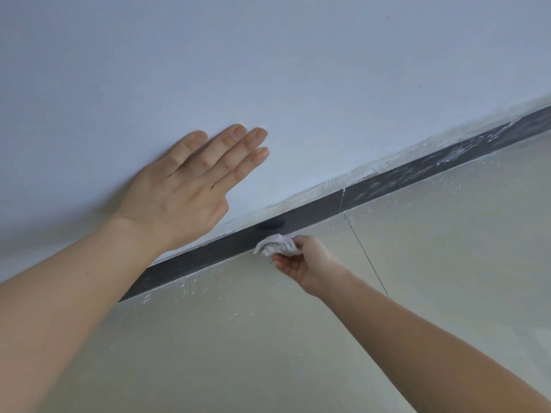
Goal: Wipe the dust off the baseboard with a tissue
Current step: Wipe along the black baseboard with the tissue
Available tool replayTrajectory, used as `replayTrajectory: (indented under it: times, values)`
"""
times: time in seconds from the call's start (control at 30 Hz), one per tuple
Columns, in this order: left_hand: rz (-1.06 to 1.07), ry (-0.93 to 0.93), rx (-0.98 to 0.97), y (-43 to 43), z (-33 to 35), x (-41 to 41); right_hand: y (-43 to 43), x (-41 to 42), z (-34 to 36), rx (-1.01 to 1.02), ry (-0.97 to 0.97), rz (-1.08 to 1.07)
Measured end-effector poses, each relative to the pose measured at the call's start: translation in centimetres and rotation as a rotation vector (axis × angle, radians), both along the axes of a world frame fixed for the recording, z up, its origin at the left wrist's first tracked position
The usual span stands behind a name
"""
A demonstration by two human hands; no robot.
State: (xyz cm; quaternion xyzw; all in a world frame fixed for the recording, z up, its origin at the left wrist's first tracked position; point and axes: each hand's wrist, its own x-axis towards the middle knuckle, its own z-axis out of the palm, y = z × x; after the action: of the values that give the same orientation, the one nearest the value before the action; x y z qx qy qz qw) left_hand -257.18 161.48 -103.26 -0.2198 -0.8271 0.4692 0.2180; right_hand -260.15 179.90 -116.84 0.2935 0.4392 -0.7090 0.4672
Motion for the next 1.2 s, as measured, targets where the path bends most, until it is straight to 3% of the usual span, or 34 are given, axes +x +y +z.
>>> replayTrajectory:
  times: [0.1, 0.23, 0.33, 0.43, 0.53, 0.63, 0.7, 0.83, 1.03, 1.2]
  values:
    - [-0.019, -0.015, 0.024, -0.2, 0.0, 0.1, 1.1, -3.7, 0.6, 0.085, 0.056, -0.103]
    - [-0.026, 0.016, 0.067, -1.0, -0.9, 0.6, 8.0, -9.8, 0.5, 0.264, 0.169, -0.430]
    - [-0.005, 0.059, 0.129, -0.1, -1.6, 0.4, 11.8, -12.0, 1.5, 0.447, 0.262, -0.487]
    - [-0.023, 0.014, 0.299, 1.9, -2.2, 0.0, 11.2, -10.0, 2.4, 0.577, 0.238, -0.319]
    - [-0.132, -0.068, 0.415, 5.0, -1.7, -1.9, 7.8, -6.4, 2.8, 0.534, 0.207, 0.066]
    - [-0.153, -0.070, 0.452, 7.9, -0.4, -4.8, 4.5, -4.8, 3.6, 0.528, 0.312, 0.457]
    - [-0.151, -0.042, 0.445, 9.5, 0.2, -6.5, 3.6, -5.0, 4.6, 0.506, 0.361, 0.546]
    - [-0.218, -0.095, 0.464, 12.2, 1.2, -9.4, 5.3, -6.5, 4.1, 0.576, 0.319, 0.384]
    - [-0.197, -0.066, 0.313, 16.2, 0.4, -13.2, 9.5, -7.8, 1.1, 0.485, 0.246, 0.160]
    - [-0.127, -0.007, 0.264, 17.5, -0.6, -14.4, 10.1, -8.5, 0.2, 0.363, 0.096, 0.166]
